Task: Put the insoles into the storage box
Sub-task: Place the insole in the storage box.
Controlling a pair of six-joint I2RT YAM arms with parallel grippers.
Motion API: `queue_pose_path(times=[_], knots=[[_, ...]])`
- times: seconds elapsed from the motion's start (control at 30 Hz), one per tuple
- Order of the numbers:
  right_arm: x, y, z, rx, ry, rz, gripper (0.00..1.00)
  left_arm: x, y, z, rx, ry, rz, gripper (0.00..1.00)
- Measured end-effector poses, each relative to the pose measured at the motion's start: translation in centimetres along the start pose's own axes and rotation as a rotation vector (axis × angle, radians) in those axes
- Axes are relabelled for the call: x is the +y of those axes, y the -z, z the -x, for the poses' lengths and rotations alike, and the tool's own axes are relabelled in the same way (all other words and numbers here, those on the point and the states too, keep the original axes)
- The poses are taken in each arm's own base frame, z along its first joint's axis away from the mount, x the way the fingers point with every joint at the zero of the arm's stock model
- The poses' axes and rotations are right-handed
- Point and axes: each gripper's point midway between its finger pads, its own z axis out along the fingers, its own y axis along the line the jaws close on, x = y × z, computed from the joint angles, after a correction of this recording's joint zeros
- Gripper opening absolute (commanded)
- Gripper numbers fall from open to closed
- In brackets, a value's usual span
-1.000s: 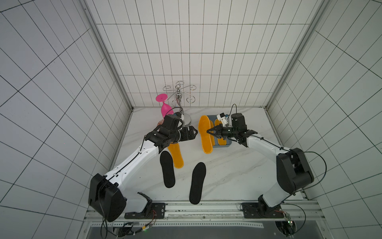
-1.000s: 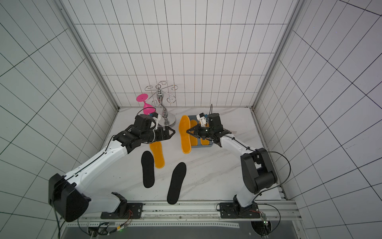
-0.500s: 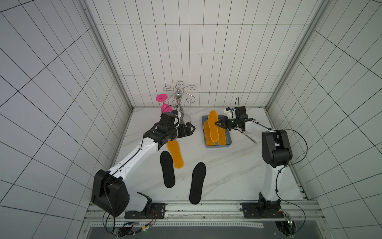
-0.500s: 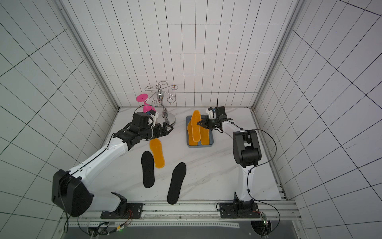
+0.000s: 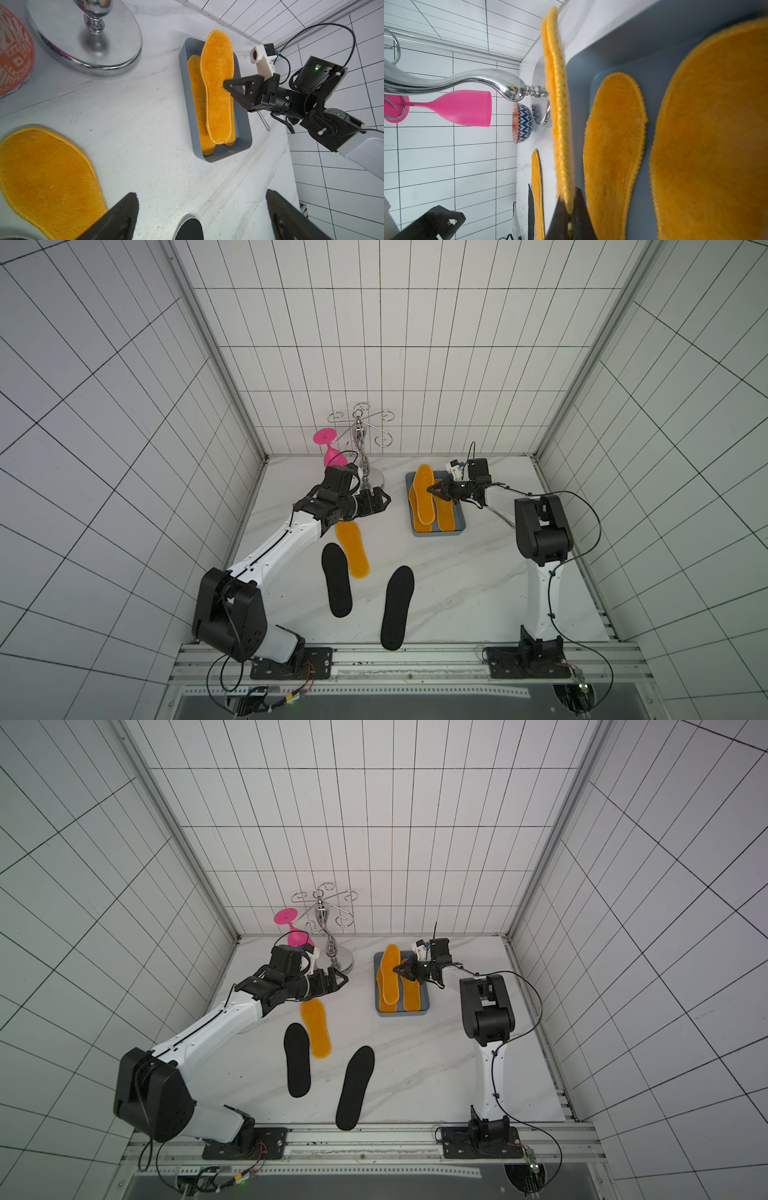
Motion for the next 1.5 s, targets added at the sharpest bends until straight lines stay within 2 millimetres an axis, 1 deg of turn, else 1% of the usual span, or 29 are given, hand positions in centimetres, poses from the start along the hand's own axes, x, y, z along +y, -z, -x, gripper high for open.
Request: queue_pose_path(times=[0.2, 0.33, 0.53, 0.73, 0.97, 1.17, 1.43, 1.5], knots=[[-1.1, -0.8, -0.5, 0.015, -0.038, 0.018, 0.00, 0.1, -0.4, 0.1, 0.005, -0.004, 0.003, 0.97], [-1.0, -0.9, -0.6, 0.024, -0.040, 0.025, 0.00, 0.0, -0.8, 0.4, 0.008, -0.003, 0.005, 0.97], [-1.2, -0.9, -1.0, 0.036, -0.039, 0.022, 0.00, 0.4, -1.5, 0.3, 0.030, 0.007, 0.017, 0.97], [-1.7, -0.9, -1.7, 0.049, -0.055, 0.014, 0.00, 0.5, -1.5, 0.3, 0.033, 0.009, 0.020, 0.96], [-1.5, -1.2, -1.9, 0.056, -0.053, 0.015, 0.01, 0.7, -1.8, 0.1, 0.047, 0.010, 0.029, 0.97], [-1.3, -1.7, -2.7, 0.072, -0.056, 0.015, 0.02, 0.9, -1.7, 0.1, 0.052, 0.010, 0.034, 0.97], [-2.4, -1.9, -3.4, 0.084, -0.077, -0.020, 0.06, 1.0, -1.7, 0.0, 0.055, 0.012, 0.033, 0.97], [-2.8, -1.9, -3.5, 0.087, -0.077, -0.035, 0.08, 1.0, -1.7, 0.0, 0.056, 0.009, 0.032, 0.97]])
